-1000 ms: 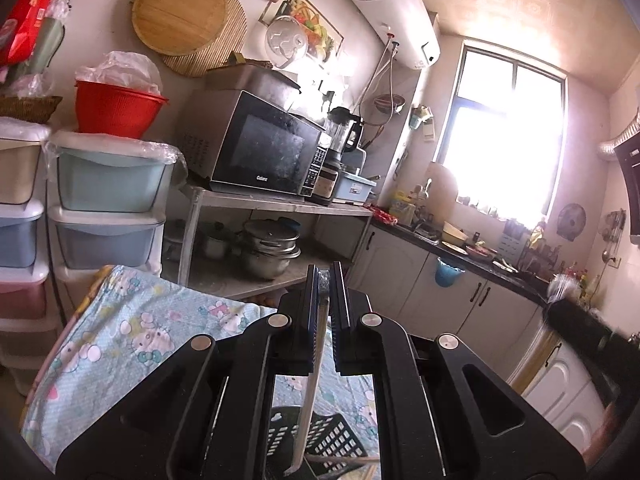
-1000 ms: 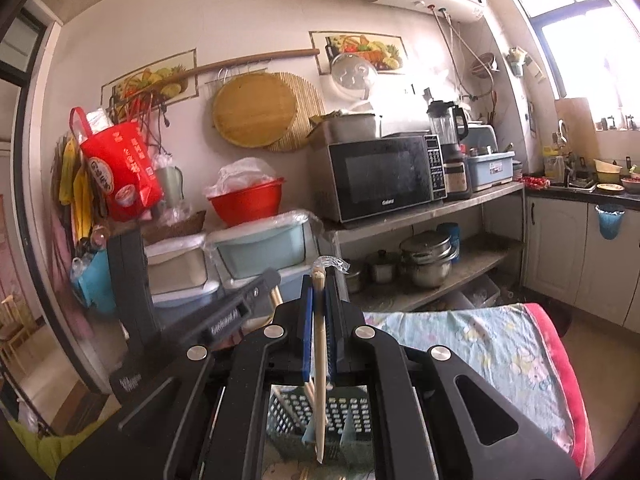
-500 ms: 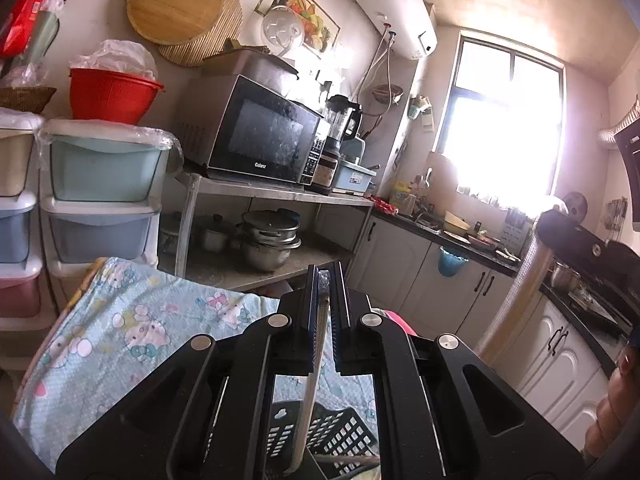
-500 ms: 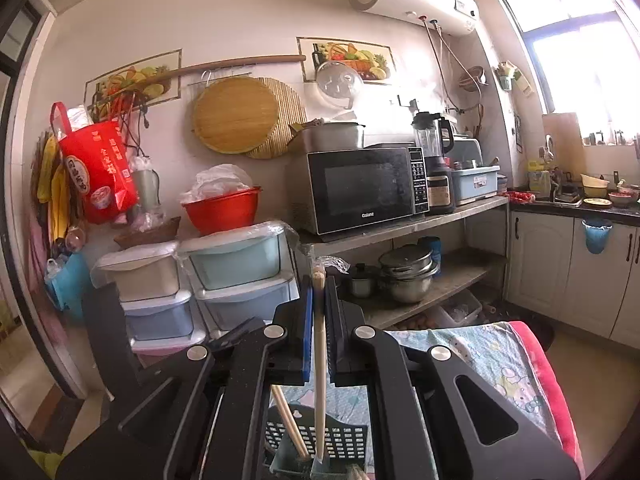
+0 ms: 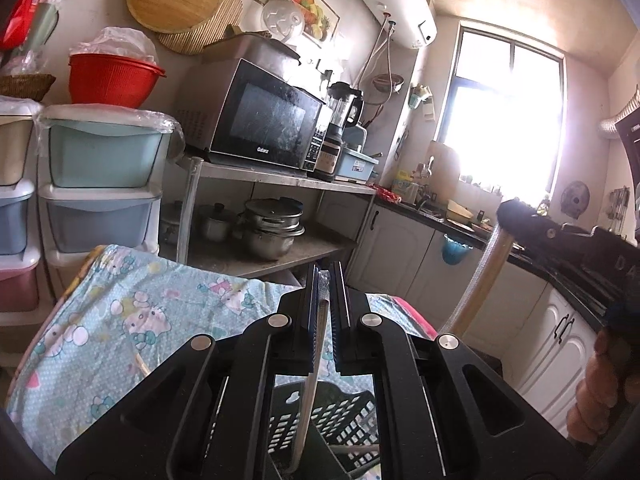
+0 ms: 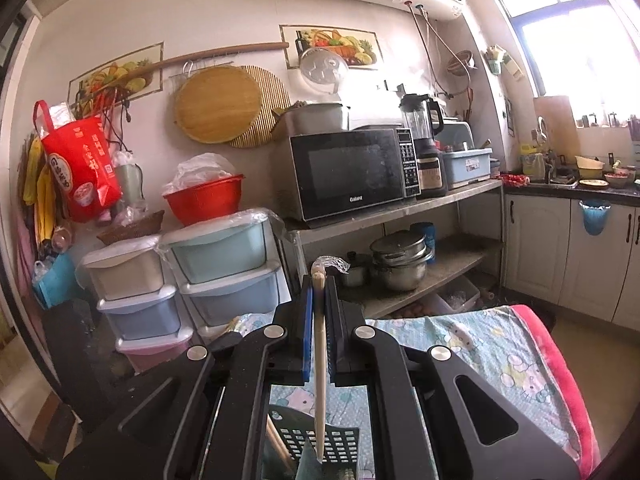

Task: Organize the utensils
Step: 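Lift the chopstick with the right gripper above the caddy, then drop the chopstick into the caddy by opening the right gripper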

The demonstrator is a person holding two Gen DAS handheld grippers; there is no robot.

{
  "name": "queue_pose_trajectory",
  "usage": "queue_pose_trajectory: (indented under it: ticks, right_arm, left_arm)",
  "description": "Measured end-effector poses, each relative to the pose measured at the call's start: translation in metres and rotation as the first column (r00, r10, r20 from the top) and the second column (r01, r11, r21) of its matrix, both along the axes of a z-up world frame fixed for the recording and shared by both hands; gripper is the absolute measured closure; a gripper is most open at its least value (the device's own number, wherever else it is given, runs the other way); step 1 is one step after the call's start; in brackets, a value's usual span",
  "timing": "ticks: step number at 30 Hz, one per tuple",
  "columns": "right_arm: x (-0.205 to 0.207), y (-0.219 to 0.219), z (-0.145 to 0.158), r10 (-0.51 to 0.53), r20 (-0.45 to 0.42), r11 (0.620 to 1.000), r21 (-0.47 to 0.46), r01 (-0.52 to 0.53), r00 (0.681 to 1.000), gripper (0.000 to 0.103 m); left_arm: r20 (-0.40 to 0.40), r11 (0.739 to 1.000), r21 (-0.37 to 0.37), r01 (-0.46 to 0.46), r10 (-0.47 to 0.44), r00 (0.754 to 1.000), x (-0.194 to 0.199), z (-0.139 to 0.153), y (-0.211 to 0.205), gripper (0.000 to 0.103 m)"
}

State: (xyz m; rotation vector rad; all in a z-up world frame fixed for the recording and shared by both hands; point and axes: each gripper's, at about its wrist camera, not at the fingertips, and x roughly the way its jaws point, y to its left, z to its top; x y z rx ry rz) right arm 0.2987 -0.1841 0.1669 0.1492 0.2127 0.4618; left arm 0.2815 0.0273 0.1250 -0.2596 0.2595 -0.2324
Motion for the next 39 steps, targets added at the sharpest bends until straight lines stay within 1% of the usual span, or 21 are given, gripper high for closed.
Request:
queue_pose_trajectory:
  ticks: [4, 13, 20, 27, 28, 29, 30, 34, 36, 38, 39]
  right_arm:
    - [0.008, 0.003, -0.014, 0.001, -0.016, 1.000, -0.001, -0.001, 1.000, 0.097]
    - [0.023, 0.011, -0.047, 0.010, -0.079, 1.000, 0.012, -0.009, 0.997, 0.097]
    - [0.025, 0.011, -0.061, 0.012, -0.120, 1.000, 0.012, -0.011, 0.993, 0.097]
    - [0.021, 0.004, -0.072, -0.012, -0.166, 1.000, 0.017, 0.015, 0.986, 0.095]
    - [0.020, 0.002, -0.073, -0.021, -0.169, 1.000, 0.017, 0.024, 0.985, 0.091]
    - [0.019, 0.002, -0.073, -0.026, -0.173, 0.999, 0.017, 0.030, 0.985, 0.082]
    - [0.019, 0.000, -0.074, -0.030, -0.180, 0.999, 0.020, 0.034, 0.983, 0.080]
    - [0.017, -0.006, -0.078, -0.036, -0.197, 0.999, 0.021, 0.041, 0.980, 0.079]
    - [0.014, -0.008, -0.078, -0.042, -0.197, 0.999, 0.014, 0.045, 0.980, 0.074]
    - [0.011, -0.010, -0.078, -0.033, -0.202, 0.999, 0.007, 0.035, 0.979, 0.067]
    - [0.010, -0.010, -0.078, -0.030, -0.203, 0.999, 0.003, 0.032, 0.979, 0.066]
  left_arm:
    - [0.005, 1.000, 0.003, -0.007, 0.007, 1.000, 0.001, -0.007, 0.002, 0.100]
    - [-0.029, 1.000, 0.007, -0.030, 0.030, 0.999, 0.003, -0.022, 0.006, 0.100]
    - [-0.059, 1.000, -0.001, -0.028, 0.028, 0.998, 0.005, -0.033, 0.008, 0.100]
    - [-0.093, 1.000, -0.004, -0.022, 0.021, 0.995, 0.003, -0.042, 0.009, 0.100]
    - [-0.093, 1.000, -0.004, -0.021, 0.021, 0.995, 0.001, -0.042, 0.009, 0.100]
    - [-0.096, 1.000, -0.005, -0.020, 0.020, 0.995, 0.001, -0.043, 0.009, 0.100]
    - [-0.099, 1.000, -0.007, -0.020, 0.020, 0.995, 0.001, -0.043, 0.009, 0.100]
    - [-0.110, 1.000, -0.010, -0.026, 0.024, 0.994, -0.003, -0.047, 0.011, 0.100]
    - [-0.117, 0.999, -0.010, -0.030, 0.029, 0.993, -0.005, -0.048, 0.013, 0.100]
    - [-0.124, 0.999, -0.012, -0.032, 0.030, 0.992, -0.006, -0.050, 0.014, 0.100]
    - [-0.128, 0.999, -0.012, -0.033, 0.031, 0.991, -0.007, -0.051, 0.014, 0.100]
